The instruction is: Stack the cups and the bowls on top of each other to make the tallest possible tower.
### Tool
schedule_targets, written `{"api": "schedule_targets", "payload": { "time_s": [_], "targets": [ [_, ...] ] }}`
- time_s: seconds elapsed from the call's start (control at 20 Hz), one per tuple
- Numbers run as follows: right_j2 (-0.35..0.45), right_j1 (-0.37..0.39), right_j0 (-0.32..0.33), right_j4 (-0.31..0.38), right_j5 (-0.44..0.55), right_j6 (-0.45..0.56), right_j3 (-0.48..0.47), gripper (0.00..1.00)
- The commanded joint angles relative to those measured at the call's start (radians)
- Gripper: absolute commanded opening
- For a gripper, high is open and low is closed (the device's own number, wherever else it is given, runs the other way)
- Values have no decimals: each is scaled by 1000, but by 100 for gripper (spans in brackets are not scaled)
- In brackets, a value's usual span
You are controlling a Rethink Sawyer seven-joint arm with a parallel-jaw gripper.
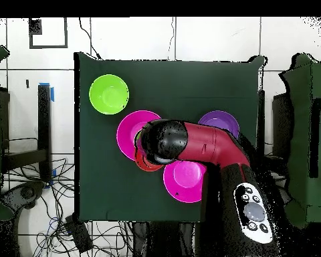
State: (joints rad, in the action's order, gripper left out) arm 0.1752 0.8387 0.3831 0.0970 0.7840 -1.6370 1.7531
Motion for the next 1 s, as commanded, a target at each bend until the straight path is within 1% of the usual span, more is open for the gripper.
{"api": "schedule_targets", "payload": {
  "time_s": [0.05, 0.2, 0.85, 0.9, 1.0],
  "targets": [
    [12, -29, -7, -18, -73, -138, 41, 0],
    [12, -30, -8, -17, -55, -134, 36, 0],
    [24, -15, 1, -29, -74, -126, 52, 0],
    [29, -25, 5, -20, -78, -112, 34, 0],
    [36, -58, 15, -11, -34, -85, -44, 0]
  ]
}}
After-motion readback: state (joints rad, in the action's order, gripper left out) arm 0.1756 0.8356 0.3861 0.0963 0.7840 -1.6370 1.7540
